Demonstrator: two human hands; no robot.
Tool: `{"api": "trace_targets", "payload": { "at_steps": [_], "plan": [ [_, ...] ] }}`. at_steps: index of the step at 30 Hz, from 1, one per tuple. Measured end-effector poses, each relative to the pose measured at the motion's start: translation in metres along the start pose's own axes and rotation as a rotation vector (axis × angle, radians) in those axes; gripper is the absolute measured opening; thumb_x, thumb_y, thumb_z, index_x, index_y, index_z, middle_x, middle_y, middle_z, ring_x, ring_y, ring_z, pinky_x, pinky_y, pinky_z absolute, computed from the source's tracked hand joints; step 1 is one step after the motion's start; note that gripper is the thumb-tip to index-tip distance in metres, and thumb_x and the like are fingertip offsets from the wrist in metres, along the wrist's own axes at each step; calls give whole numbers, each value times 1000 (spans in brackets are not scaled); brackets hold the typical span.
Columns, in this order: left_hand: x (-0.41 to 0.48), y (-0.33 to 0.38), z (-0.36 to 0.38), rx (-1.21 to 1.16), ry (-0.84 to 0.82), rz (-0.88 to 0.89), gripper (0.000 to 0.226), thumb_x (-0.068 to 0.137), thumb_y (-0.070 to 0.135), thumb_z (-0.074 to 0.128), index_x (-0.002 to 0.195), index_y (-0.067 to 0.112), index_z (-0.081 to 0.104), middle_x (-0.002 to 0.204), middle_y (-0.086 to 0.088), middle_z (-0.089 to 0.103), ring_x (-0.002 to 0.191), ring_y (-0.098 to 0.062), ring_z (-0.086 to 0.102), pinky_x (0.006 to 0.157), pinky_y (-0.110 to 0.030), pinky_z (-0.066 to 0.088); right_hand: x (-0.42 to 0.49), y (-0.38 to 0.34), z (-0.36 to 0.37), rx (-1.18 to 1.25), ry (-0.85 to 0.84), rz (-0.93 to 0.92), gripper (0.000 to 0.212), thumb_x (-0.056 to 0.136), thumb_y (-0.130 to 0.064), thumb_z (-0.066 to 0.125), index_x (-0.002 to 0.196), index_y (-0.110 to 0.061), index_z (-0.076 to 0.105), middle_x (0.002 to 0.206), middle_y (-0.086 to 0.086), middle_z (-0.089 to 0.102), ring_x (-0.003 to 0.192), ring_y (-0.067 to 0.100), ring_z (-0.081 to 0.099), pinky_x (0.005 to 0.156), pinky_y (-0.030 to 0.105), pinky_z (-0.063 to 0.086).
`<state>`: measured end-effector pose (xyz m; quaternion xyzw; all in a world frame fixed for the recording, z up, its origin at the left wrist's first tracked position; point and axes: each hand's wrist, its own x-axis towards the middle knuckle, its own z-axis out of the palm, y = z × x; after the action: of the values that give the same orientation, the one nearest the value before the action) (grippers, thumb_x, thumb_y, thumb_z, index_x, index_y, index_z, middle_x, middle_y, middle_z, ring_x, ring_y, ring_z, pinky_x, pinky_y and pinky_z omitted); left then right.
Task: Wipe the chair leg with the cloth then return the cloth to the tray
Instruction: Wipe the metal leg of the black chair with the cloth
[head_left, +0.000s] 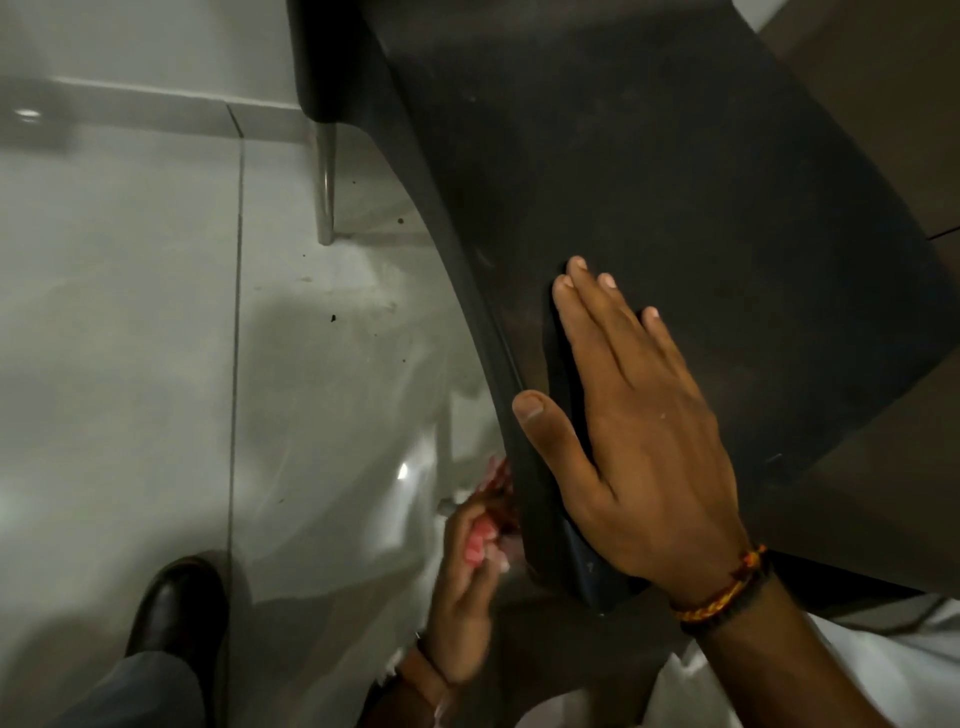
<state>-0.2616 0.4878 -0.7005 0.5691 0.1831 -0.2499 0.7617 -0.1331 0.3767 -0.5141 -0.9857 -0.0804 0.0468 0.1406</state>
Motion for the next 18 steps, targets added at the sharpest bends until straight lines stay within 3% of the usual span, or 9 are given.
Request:
{"api": "trace_targets", "payload": {
  "at_steps": [2, 3, 5, 7, 9, 11, 14, 16, 18],
  "plan": [
    [38, -37, -23, 43, 35, -125, 50, 108, 17, 45, 156, 6, 39, 160, -18, 46, 144, -34, 49, 122, -53, 40, -1, 1, 1, 3, 7, -1, 76, 103, -60, 26, 164, -15, 21, 175, 0, 16, 161, 11, 9, 130, 45, 13],
    [56, -51, -32, 43, 41, -187, 42, 111, 3, 39, 153, -1, 39, 159, -24, 43, 139, -36, 51, 121, -57, 38, -1, 2, 1, 6, 13, -3, 76, 103, -60, 26, 164, -15, 21, 175, 0, 16, 161, 11, 9, 130, 45, 13],
    [88, -73, -46, -4, 44, -341, 39, 109, -10, 32, 146, -7, 43, 151, -30, 47, 127, -33, 56, 113, -54, 42, -1, 4, 2, 17, 22, -13, 75, 104, -59, 27, 164, -14, 22, 174, 1, 18, 161, 11, 10, 130, 44, 13],
    [110, -72, -51, -20, 37, -434, 39, 112, 3, 33, 147, -9, 45, 149, -35, 52, 131, -46, 56, 115, -56, 43, 0, 5, 3, 15, 31, -17, 75, 104, -58, 28, 164, -14, 23, 174, 1, 19, 161, 12, 12, 130, 44, 13],
    [112, -62, -47, 36, 16, -450, 43, 114, 13, 33, 151, -6, 46, 149, -33, 55, 138, -51, 51, 107, -45, 45, -1, 4, 3, 20, 33, -13, 74, 104, -57, 29, 164, -13, 24, 174, 1, 19, 161, 12, 12, 130, 44, 13],
    [91, -37, -36, 100, -39, -401, 43, 113, 7, 31, 151, -10, 42, 151, -36, 51, 141, -53, 47, 105, -44, 44, 0, 3, 1, 26, 33, -7, 73, 105, -57, 30, 163, -14, 24, 174, 1, 20, 161, 13, 13, 130, 45, 14],
    [36, 13, -12, -18, -32, -280, 47, 111, 1, 32, 158, -2, 36, 161, -21, 47, 151, -38, 43, 126, -48, 35, 0, 4, 1, 19, 26, -8, 73, 105, -58, 28, 164, -15, 23, 174, 1, 19, 161, 13, 12, 130, 47, 15],
    [-4, 46, 6, -143, -10, -194, 49, 111, 11, 42, 159, 17, 36, 163, 4, 47, 151, -14, 47, 121, -29, 44, 0, 3, 0, 15, 20, -9, 74, 106, -60, 26, 164, -15, 22, 174, 1, 19, 161, 13, 12, 129, 48, 16],
    [-31, 64, 22, -216, 29, -138, 44, 104, 23, 49, 146, 33, 45, 154, 20, 49, 142, 2, 51, 109, -12, 45, 0, 2, 0, 1, 4, -2, 74, 106, -61, 24, 164, -15, 21, 174, 1, 18, 161, 13, 12, 130, 48, 16]
  ]
}}
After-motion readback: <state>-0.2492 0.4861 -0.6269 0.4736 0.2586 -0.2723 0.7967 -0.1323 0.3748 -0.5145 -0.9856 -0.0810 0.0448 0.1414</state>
